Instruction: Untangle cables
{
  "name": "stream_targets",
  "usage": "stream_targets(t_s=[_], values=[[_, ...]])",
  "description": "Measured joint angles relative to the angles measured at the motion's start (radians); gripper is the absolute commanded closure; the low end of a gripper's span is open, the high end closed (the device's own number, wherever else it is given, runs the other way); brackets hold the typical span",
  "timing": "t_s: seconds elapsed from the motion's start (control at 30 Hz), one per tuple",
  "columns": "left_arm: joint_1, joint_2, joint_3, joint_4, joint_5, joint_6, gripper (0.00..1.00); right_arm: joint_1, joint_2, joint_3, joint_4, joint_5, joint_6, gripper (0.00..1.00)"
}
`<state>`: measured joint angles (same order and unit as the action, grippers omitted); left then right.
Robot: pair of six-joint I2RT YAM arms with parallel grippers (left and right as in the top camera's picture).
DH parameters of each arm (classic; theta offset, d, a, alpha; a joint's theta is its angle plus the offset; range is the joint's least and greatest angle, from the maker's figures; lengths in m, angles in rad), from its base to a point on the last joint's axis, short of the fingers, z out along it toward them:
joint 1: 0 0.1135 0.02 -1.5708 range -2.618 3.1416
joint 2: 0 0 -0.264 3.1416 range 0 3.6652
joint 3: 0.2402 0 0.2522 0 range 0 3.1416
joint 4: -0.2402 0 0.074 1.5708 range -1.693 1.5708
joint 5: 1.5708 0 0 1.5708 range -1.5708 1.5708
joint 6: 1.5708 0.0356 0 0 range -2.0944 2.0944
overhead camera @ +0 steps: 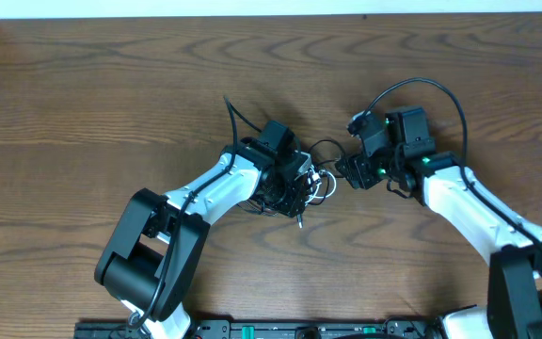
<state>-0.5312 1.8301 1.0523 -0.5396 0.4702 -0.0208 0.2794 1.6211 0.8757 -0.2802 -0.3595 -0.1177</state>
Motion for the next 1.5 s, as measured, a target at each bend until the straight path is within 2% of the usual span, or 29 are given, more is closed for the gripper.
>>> stream_targets(t_s=[0.07,0.1,0.13,0.17,0.2,0.23,0.27,0.33,0.37,0.57,0.7,0.93,1.13,1.33,1.5], values=[[0.0,0.0,0.0,0.0,0.0,0.0,0.56,0.001,0.035,0.0,-0.001,0.002,0.0,0.44],[0.0,0.0,0.0,0.0,0.0,0.0,0.56,0.001,0.051,0.0,0.0,0.001,0.0,0.53],[0.0,0.0,0.0,0.0,0.0,0.0,0.56,0.002,0.066,0.0,0.003,0.001,-0.006,0.69],[0.0,0.0,0.0,0.0,0.0,0.0,0.56,0.002,0.08,0.0,0.009,0.001,-0.005,0.9],[0.0,0.0,0.0,0.0,0.0,0.0,0.56,0.002,0.093,0.0,0.018,0.0,-0.005,0.99],[0.0,0.0,0.0,0.0,0.0,0.0,0.57,0.002,0.103,0.0,0.027,0.002,-0.002,0.99],[0.0,0.0,0.0,0.0,0.0,0.0,0.65,0.002,0.111,0.0,0.036,0.009,0.013,0.99],[0.0,0.0,0.0,-0.005,-0.002,-0.002,0.89,0.003,0.118,0.0,0.039,0.057,0.065,0.99],[0.0,0.0,0.0,-0.012,-0.005,-0.003,0.92,0.004,0.118,0.0,0.03,0.098,0.111,0.99],[0.0,0.0,0.001,-0.067,-0.113,-0.036,0.93,0.01,0.096,0.027,-0.15,0.383,0.405,0.99],[0.01,0.0,0.001,-0.081,-0.156,-0.051,0.92,-0.007,0.09,0.032,-0.23,0.49,0.496,0.99],[0.093,-0.037,0.001,-0.093,-0.19,-0.058,0.93,-0.031,0.085,0.037,-0.319,0.561,0.553,0.99],[0.195,-0.184,-0.001,-0.116,-0.217,-0.058,0.93,-0.086,0.059,0.011,-0.368,0.585,0.591,0.99],[0.247,-0.282,-0.001,-0.145,-0.216,-0.059,0.92,-0.154,-0.074,0.002,-0.389,0.601,0.609,0.99],[0.248,-0.298,-0.001,-0.145,-0.132,-0.06,0.93,-0.182,-0.2,0.002,-0.393,0.609,0.611,0.99]])
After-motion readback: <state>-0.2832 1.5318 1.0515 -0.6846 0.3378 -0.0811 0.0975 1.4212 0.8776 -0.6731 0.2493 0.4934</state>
